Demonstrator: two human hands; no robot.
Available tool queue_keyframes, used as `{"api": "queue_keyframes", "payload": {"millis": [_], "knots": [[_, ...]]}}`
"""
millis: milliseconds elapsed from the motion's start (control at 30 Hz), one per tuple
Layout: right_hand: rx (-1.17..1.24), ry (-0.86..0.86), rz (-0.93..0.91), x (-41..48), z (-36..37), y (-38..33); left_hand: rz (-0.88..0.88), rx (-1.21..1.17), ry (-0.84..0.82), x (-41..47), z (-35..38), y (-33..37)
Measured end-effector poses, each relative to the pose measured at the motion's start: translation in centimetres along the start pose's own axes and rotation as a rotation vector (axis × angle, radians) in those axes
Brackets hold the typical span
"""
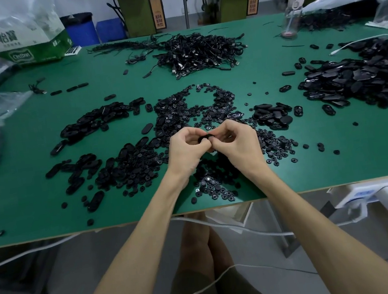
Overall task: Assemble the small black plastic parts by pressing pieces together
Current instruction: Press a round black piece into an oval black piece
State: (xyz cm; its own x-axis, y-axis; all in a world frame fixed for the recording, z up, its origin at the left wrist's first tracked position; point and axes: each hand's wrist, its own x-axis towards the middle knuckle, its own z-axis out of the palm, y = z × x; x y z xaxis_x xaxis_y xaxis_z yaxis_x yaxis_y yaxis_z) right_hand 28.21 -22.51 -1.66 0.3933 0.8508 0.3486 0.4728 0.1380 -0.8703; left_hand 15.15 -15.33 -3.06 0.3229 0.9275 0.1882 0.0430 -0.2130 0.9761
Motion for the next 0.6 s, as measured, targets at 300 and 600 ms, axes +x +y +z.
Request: {"api": "queue_keyframes", "payload": {"millis": [300,600], "knots": [[0.042,0.053,-0.011,0.03,-0.1,0.33,-0.004,-0.171,-0.066,-0.07,-0.26,-0.05],[0.025,0.021,-0.003,0.17,-0.06,0.41,-0.012,-0.132,-0.033,-0.01,-0.16,-0.16]]}}
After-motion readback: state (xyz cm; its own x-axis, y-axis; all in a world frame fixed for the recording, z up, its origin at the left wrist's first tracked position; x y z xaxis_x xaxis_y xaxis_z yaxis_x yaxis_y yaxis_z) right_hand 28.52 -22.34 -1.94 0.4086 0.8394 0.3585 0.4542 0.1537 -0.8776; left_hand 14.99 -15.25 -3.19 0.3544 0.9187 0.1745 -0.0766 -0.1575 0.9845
